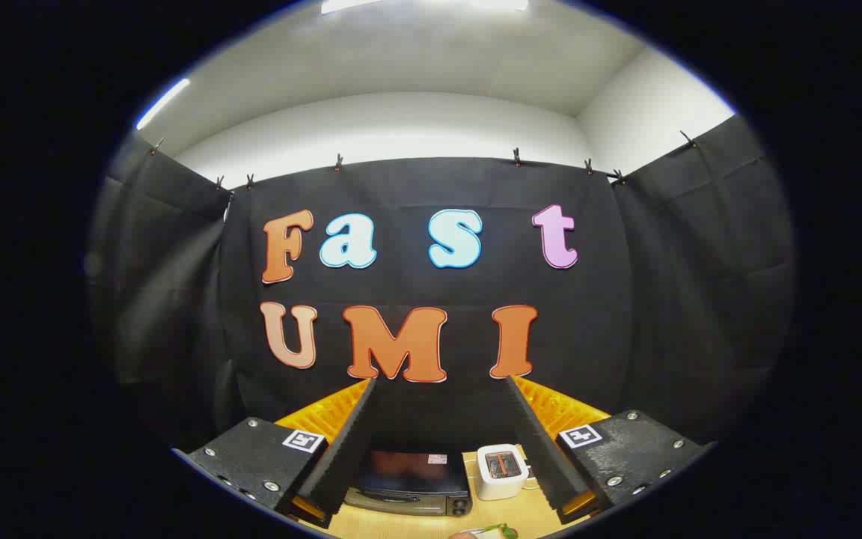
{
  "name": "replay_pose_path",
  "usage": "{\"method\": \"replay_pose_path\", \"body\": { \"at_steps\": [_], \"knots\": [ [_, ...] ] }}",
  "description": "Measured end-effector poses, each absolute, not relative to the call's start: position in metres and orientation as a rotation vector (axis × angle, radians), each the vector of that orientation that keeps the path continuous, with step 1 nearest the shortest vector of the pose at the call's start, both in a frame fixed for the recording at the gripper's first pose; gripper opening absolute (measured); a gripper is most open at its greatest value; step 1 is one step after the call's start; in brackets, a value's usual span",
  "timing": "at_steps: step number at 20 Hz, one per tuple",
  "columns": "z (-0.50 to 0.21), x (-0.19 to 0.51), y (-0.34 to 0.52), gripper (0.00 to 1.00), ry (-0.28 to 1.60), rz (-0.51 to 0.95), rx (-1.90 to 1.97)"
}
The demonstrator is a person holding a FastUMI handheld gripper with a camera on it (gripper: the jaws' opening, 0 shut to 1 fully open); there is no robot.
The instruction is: Open the toaster oven, put the food inside, and close the toaster oven door.
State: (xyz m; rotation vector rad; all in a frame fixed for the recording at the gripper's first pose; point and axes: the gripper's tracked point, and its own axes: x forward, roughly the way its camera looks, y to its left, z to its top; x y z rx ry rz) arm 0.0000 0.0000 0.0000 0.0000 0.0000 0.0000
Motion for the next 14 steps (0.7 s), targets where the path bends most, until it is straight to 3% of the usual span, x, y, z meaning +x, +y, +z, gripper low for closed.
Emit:
{"method": "replay_pose_path", "body": {
  "at_steps": [14],
  "knots": [
    [-0.0042,0.0102,-0.0026,0.98,-0.022,-0.022,-0.035]
  ]
}}
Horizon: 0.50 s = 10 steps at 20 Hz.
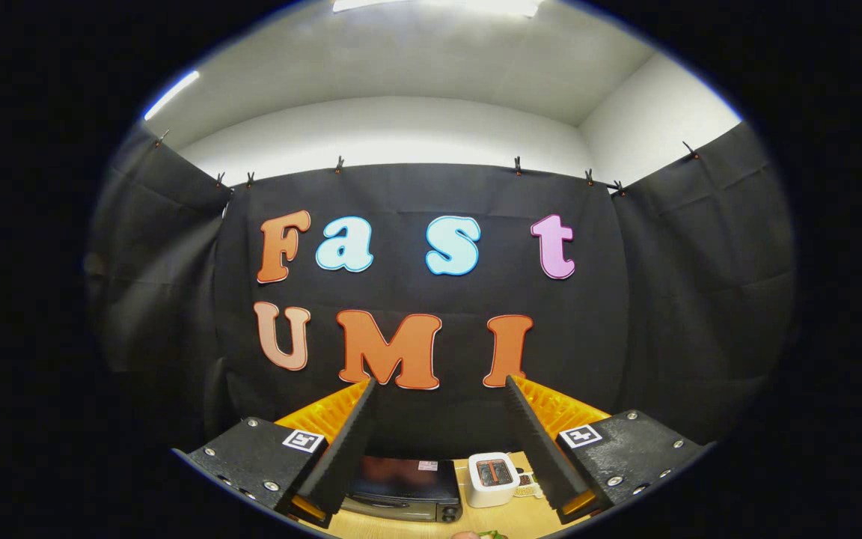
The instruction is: Open the toaster oven, put the food inside, and close the toaster oven door.
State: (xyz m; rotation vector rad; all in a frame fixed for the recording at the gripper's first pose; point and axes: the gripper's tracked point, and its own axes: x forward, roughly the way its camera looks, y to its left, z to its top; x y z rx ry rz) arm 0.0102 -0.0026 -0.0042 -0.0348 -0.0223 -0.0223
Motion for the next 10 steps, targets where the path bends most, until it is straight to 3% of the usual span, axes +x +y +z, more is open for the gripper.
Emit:
{"method": "replay_pose_path", "body": {
  "at_steps": [10],
  "knots": [
    [-0.017,0.021,0.033,0.98,-0.018,0.002,0.031]
  ]
}}
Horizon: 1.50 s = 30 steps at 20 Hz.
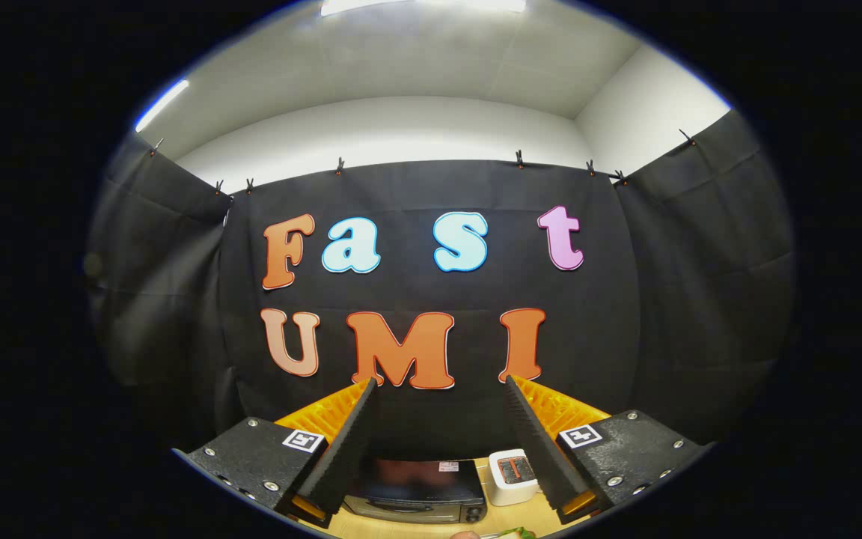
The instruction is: Open the toaster oven, put the food inside, and close the toaster oven door.
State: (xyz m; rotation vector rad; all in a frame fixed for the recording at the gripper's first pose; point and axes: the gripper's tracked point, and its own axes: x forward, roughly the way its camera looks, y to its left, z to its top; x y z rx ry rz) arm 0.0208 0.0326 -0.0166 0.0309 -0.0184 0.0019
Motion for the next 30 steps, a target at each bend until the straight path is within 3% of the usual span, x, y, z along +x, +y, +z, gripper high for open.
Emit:
{"method": "replay_pose_path", "body": {
  "at_steps": [10,24,30],
  "knots": [
    [-0.074,0.041,0.077,0.98,0.034,-0.001,0.040],
    [-0.383,0.106,0.106,0.99,0.453,-0.031,0.020],
    [-0.426,0.104,0.120,0.99,0.518,-0.006,0.022]
  ]
}}
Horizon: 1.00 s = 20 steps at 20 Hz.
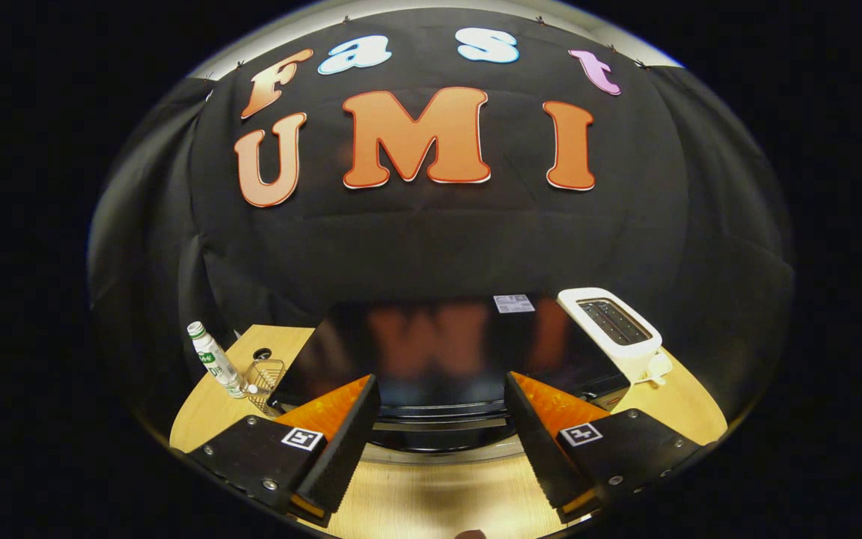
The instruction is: Open the toaster oven, put the food inside, and close the toaster oven door.
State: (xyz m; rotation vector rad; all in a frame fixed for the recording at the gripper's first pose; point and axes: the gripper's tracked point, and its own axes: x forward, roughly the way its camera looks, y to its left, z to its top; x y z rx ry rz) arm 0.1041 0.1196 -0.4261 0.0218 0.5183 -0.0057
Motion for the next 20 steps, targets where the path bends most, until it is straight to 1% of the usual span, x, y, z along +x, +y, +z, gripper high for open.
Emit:
{"method": "replay_pose_path", "body": {
  "at_steps": [6,10,20],
  "knots": [
    [-0.446,0.093,0.124,0.99,0.568,0.007,-0.001],
    [-0.445,0.087,0.123,0.99,0.583,0.002,-0.008],
    [-0.448,0.033,0.120,0.99,0.599,0.006,-0.012]
  ]
}}
